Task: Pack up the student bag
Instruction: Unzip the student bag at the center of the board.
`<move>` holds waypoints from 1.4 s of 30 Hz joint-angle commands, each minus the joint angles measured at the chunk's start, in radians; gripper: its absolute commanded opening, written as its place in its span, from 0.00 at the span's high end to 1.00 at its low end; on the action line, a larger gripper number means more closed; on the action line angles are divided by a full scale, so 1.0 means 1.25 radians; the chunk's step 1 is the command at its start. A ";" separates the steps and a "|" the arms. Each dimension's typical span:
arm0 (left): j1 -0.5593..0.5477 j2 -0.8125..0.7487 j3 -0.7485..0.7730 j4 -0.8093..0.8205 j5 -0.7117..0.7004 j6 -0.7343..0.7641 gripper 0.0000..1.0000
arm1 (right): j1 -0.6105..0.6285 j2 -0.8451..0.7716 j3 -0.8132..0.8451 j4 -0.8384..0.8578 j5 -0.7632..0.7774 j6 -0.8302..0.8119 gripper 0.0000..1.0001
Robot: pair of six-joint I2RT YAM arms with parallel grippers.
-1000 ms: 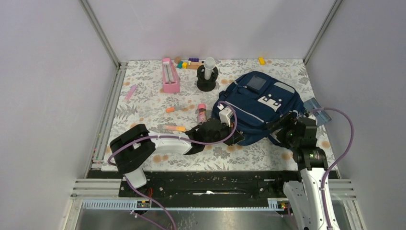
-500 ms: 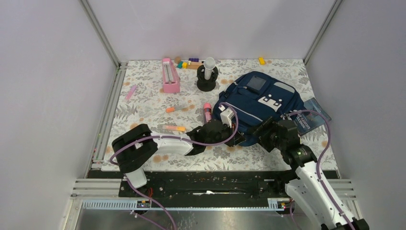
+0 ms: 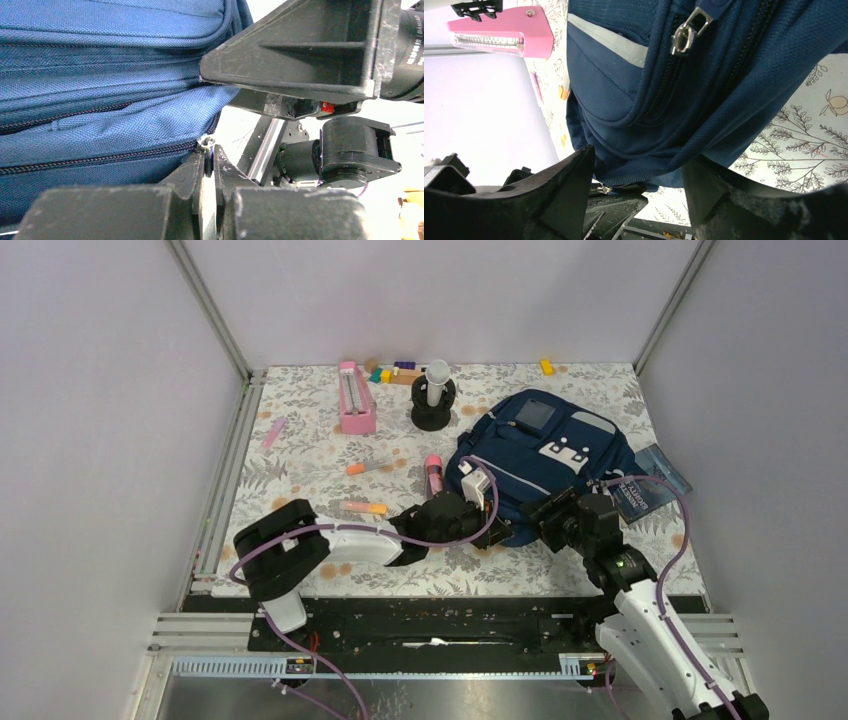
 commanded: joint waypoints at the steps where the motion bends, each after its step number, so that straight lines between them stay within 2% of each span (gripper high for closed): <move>1: -0.012 -0.048 -0.005 0.099 0.053 0.046 1.00 | 0.006 0.009 -0.001 0.040 0.022 0.007 0.38; 4: -0.018 -0.058 -0.005 0.083 0.055 0.076 1.00 | 0.005 -0.003 -0.002 0.027 0.040 -0.001 0.55; 7: -0.024 -0.066 -0.001 0.059 0.048 0.100 1.00 | 0.005 -0.023 -0.002 0.008 0.075 -0.012 0.77; 10: -0.032 -0.077 0.014 -0.010 0.003 0.123 1.00 | 0.005 -0.035 0.000 0.016 0.090 -0.040 0.97; 11: -0.037 -0.082 0.017 -0.031 -0.016 0.137 1.00 | 0.005 -0.032 0.004 0.016 0.094 -0.053 1.00; 18: -0.039 -0.126 0.016 -0.109 -0.149 0.162 1.00 | 0.006 -0.005 0.030 -0.006 0.110 -0.105 1.00; 26: -0.008 -0.146 -0.001 -0.145 -0.161 0.158 1.00 | -0.011 -0.005 0.071 -0.092 0.159 -0.169 1.00; 37: 0.064 -0.187 -0.009 -0.221 -0.161 0.180 1.00 | -0.113 0.049 0.162 -0.190 0.089 -0.339 1.00; 42: 0.117 -0.202 -0.016 -0.231 -0.127 0.186 1.00 | -0.129 -0.013 0.185 -0.247 0.128 -0.375 1.00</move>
